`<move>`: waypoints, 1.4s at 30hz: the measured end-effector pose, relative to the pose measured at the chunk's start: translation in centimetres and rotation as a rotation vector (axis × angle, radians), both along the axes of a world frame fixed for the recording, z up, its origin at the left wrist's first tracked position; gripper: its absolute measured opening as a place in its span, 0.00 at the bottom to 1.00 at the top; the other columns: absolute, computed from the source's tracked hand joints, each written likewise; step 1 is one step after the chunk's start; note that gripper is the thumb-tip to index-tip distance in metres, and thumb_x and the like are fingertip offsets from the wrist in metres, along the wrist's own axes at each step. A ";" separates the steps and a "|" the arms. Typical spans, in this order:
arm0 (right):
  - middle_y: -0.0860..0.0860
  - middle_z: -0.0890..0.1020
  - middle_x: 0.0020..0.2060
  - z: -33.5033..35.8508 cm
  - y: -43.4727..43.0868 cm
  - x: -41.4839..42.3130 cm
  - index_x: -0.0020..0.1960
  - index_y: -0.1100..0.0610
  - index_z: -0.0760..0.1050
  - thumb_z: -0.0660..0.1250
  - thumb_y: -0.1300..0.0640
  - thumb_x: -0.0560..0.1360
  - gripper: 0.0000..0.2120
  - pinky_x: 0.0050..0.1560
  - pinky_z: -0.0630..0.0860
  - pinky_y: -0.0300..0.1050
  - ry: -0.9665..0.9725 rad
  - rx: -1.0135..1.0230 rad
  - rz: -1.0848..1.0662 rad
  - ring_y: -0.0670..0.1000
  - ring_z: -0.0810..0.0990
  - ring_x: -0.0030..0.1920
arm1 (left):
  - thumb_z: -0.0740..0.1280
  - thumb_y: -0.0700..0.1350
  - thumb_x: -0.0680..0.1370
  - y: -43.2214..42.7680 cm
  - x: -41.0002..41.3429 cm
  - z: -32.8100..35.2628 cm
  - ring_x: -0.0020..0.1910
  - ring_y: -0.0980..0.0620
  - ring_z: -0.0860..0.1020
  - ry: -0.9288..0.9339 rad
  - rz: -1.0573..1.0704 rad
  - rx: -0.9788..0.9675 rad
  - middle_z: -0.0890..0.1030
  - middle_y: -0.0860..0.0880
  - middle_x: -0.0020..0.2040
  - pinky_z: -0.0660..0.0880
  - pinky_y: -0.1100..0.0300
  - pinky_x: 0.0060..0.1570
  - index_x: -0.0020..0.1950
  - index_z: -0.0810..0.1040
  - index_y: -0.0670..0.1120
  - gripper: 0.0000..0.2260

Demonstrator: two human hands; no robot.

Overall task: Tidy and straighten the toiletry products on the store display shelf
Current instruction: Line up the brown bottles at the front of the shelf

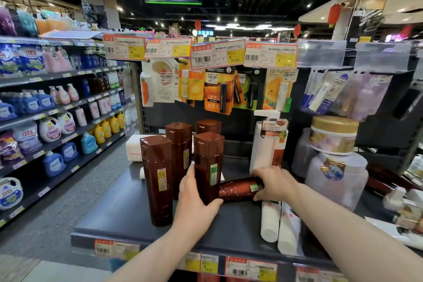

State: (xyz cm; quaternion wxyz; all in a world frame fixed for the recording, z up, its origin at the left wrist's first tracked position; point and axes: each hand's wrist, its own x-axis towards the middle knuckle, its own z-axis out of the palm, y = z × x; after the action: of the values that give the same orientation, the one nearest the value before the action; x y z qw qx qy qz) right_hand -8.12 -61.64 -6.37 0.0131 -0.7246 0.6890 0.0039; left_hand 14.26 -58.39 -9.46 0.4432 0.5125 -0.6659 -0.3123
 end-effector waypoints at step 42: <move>0.43 0.81 0.51 1.9 8.6 7.7 0.58 0.47 0.71 0.75 0.53 0.66 0.23 0.55 0.77 0.44 -1.055 -0.126 0.190 0.43 0.78 0.54 | 0.73 0.40 0.68 6.3 0.4 0.6 0.56 0.75 0.63 0.063 -0.081 -0.166 0.64 0.66 0.56 0.61 0.75 0.53 0.56 0.60 0.69 0.32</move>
State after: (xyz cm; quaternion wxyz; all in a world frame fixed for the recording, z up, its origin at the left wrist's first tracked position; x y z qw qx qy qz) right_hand -0.41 -53.09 -4.45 0.3136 -0.6865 0.5193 -0.4009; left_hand 14.62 -52.12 -8.87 0.4919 0.4366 -0.6954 -0.2896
